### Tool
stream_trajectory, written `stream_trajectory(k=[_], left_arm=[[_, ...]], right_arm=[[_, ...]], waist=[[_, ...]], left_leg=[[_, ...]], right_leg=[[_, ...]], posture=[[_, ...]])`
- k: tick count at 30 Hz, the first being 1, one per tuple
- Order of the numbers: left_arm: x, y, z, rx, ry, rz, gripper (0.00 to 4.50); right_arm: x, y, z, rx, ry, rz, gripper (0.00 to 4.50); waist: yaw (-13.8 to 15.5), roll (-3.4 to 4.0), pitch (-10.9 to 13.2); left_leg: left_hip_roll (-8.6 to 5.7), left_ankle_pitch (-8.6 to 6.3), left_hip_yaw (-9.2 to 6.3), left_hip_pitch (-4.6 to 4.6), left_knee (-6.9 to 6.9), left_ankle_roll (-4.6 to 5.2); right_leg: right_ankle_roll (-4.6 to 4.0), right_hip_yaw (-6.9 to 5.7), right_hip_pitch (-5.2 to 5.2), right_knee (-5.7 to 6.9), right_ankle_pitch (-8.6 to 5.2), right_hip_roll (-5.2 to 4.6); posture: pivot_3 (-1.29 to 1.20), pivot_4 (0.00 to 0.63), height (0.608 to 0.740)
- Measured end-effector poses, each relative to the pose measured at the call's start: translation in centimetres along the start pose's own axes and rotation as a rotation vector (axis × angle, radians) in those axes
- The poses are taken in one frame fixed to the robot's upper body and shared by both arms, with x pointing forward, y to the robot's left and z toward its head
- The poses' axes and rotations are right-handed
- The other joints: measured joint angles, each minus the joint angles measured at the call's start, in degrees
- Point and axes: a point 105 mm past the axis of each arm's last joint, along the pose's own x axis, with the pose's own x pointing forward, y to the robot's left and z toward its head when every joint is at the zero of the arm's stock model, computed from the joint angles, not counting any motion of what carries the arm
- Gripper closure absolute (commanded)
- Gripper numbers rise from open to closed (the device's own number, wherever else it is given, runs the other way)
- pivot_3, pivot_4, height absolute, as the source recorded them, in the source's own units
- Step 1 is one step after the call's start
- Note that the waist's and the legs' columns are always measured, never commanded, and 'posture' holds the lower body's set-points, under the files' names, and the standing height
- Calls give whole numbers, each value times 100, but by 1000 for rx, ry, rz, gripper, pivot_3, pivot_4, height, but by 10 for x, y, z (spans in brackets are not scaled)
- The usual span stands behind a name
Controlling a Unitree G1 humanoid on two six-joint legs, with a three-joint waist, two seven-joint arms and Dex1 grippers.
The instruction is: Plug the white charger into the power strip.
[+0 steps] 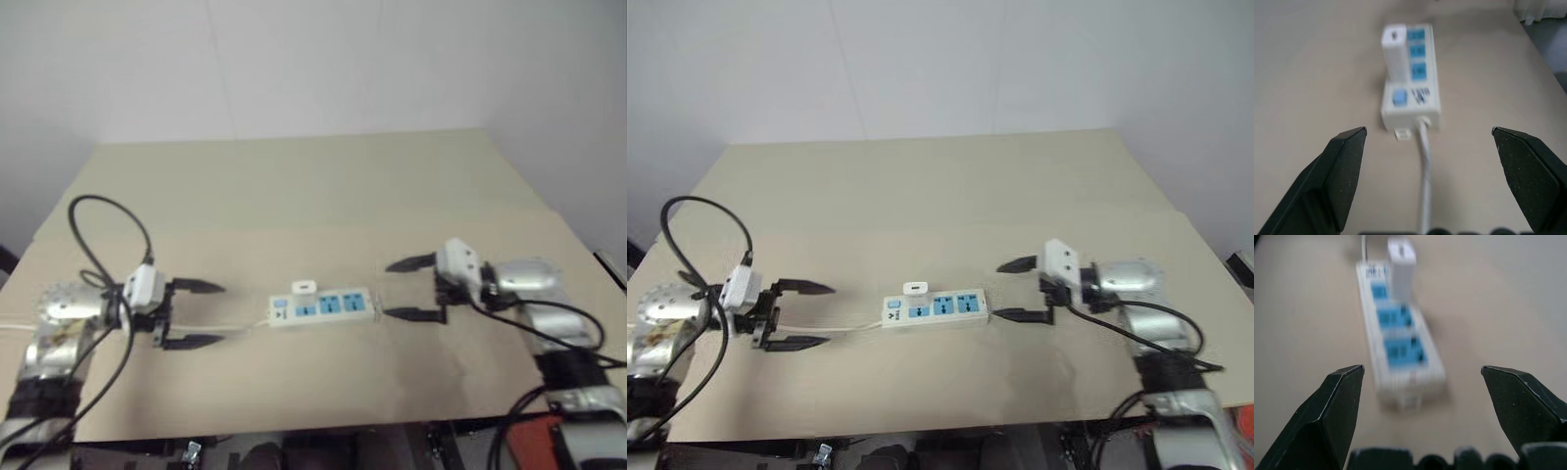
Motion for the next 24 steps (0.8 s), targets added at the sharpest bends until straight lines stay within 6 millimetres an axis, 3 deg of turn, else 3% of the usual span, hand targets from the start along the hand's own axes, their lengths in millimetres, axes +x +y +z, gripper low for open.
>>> stream_trajectory(k=[4,7,24], left_arm=[[-15,-5,-4,-35,14,57,8],[-18,-6,-1,-39,16,74,8],[-13,2,8,-29,6,97,8]], right_arm=[[-24,6,-7,29,55,-41,0],[-31,9,-9,37,74,-66,0],[-31,12,-3,34,97,-137,0]], waist=[[58,-11,36],[69,-14,41],[96,-18,45]], left_leg=[[6,0,7,4,1,0],[10,0,14,7,2,0],[14,1,32,7,11,-2]], right_leg=[[-2,-1,0,10,0,2],[-6,-1,6,12,3,3],[-15,-5,9,18,9,8]], posture=[[0,150,740],[0,150,740],[0,150,740]])
